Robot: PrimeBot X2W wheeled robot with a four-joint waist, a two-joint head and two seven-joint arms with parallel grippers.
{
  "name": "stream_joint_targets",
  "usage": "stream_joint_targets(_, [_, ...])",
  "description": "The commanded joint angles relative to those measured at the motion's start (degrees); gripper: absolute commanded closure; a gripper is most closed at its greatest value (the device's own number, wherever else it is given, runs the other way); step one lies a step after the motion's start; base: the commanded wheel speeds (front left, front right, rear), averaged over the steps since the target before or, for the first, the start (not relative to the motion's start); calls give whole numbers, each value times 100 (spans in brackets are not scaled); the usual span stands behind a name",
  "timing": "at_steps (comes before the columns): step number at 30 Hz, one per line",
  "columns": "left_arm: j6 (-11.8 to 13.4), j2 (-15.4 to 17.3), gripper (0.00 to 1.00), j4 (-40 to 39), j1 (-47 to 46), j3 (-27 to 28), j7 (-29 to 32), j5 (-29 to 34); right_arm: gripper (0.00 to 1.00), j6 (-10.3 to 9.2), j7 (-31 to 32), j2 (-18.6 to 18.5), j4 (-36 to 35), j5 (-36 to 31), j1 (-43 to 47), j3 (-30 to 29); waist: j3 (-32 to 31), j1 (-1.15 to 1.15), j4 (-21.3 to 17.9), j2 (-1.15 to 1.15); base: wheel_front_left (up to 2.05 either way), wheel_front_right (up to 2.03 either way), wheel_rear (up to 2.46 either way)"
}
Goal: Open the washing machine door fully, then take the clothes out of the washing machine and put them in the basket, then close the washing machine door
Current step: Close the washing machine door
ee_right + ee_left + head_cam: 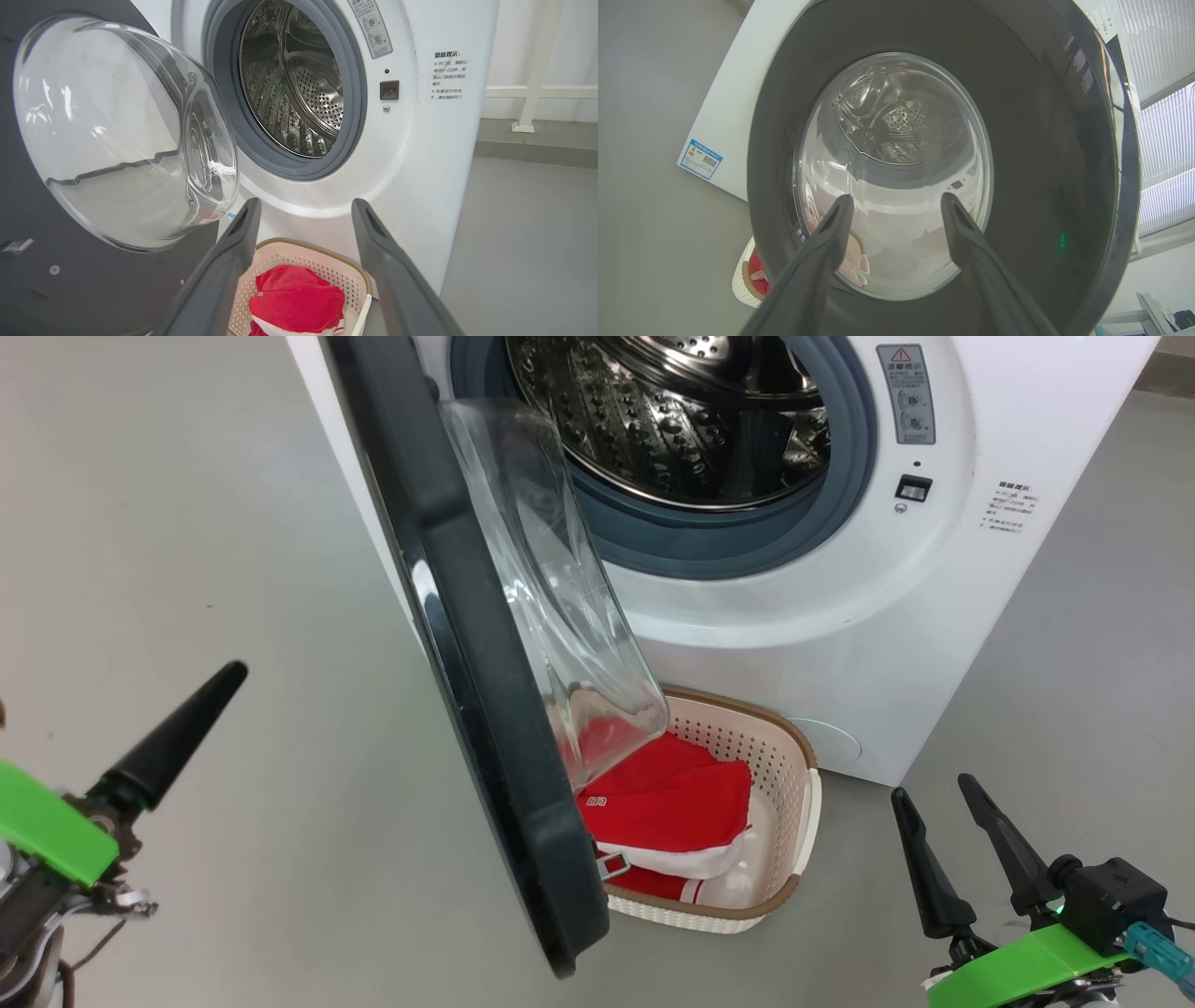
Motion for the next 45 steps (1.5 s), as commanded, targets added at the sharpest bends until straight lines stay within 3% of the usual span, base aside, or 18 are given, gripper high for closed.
stream_joint_targets(1, [-38, 288, 0, -31, -53, 296, -99, -19, 0, 37, -36, -42, -121, -13, -42, 132, 4, 0, -3, 0, 0, 0, 0])
stream_joint_targets(25, [-38, -122, 0, 1126, 776, 61, -2151, 30, 0, 37, -36, -16, -116, -13, -71, 117, 83, 0, -63, 0, 0, 0, 0])
stream_joint_targets(29, [-38, -157, 0, 1176, 854, -99, -2712, 201, 0, 37, -36, -13, -119, -11, -77, 107, 92, 0, -76, 0, 0, 0, 0])
stream_joint_targets(37, [-38, -64, 0, 1458, 916, -928, -3900, 972, 0, 37, -36, 10, -129, -5, -73, 83, 86, 0, -70, 0, 0, 0, 0])
stream_joint_targets(45, [-38, -116, 0, 1769, 904, -1269, -4299, 1578, 0, 37, -36, 23, -123, 1, -53, 71, 46, 0, -80, 0, 0, 0, 0])
